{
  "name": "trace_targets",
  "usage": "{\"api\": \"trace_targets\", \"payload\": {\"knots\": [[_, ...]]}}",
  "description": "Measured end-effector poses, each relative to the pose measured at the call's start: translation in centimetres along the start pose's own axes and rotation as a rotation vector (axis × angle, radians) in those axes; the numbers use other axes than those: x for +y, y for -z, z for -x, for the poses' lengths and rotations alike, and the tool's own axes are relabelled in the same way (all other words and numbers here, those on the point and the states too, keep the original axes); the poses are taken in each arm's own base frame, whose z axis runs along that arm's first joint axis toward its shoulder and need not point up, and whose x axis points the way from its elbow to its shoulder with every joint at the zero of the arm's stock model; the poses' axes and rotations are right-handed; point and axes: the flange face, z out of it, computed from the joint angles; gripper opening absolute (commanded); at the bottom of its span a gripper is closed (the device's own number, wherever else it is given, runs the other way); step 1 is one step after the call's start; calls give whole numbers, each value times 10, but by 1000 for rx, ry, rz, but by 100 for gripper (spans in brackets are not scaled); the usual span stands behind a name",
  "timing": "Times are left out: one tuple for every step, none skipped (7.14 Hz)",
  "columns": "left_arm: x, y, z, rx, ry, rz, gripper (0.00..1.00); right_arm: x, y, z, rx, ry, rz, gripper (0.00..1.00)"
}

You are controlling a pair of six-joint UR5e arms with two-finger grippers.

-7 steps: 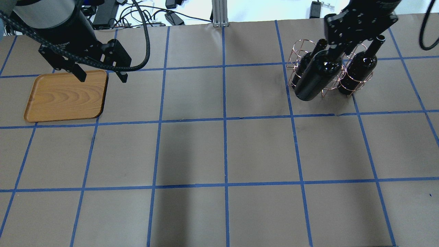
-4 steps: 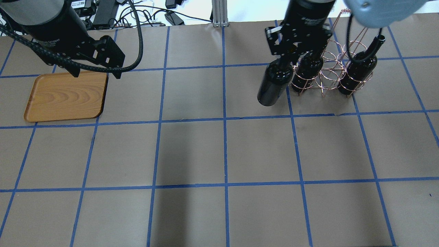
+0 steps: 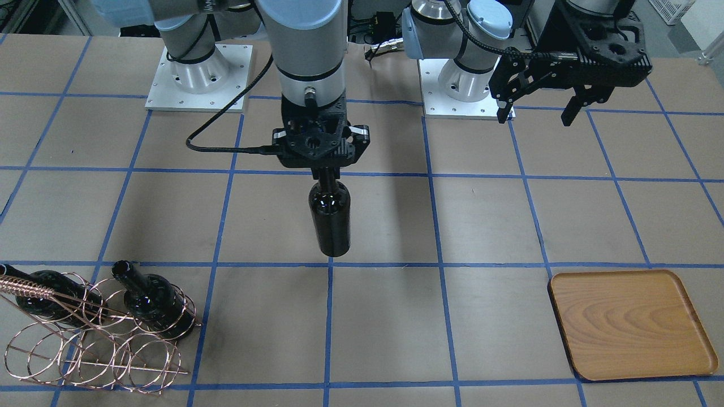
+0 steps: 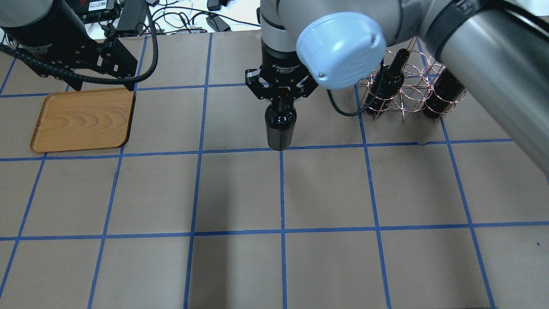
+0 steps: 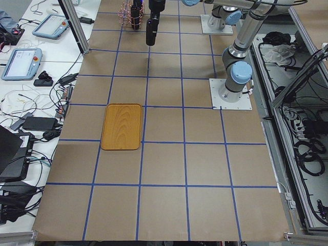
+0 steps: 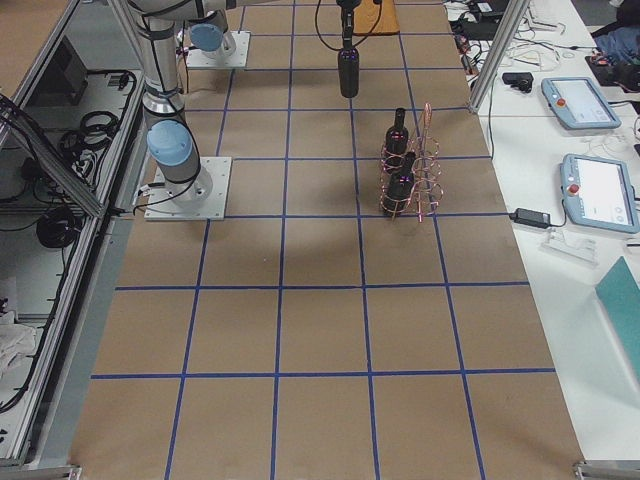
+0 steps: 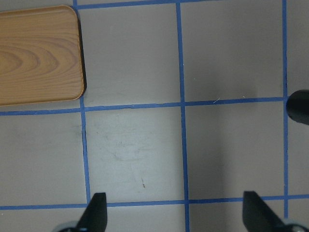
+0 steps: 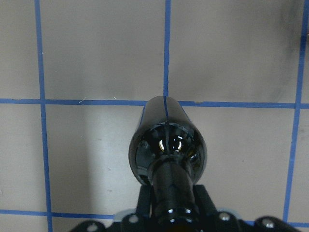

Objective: Take wine from basket and place on tray
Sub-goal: 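Carry the bottle toward the tray and set it upright on the table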

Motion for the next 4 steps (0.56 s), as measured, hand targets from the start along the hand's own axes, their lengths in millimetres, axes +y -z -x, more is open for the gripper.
{"api": "trace_targets", "payload": {"knots": [[2,-2,-1,3,14,2,100,8,-10,25,1,-3,5,0],[3,-4,-1,6,25,5,100,16,-19,49,2,-6,9,0],[3,-5,-1,5,27,8,100,23,-28,72,-1,-4,7,0],[4,-6,-1,3,25,9,100,26,-39,94,-3,1,6,0]]}}
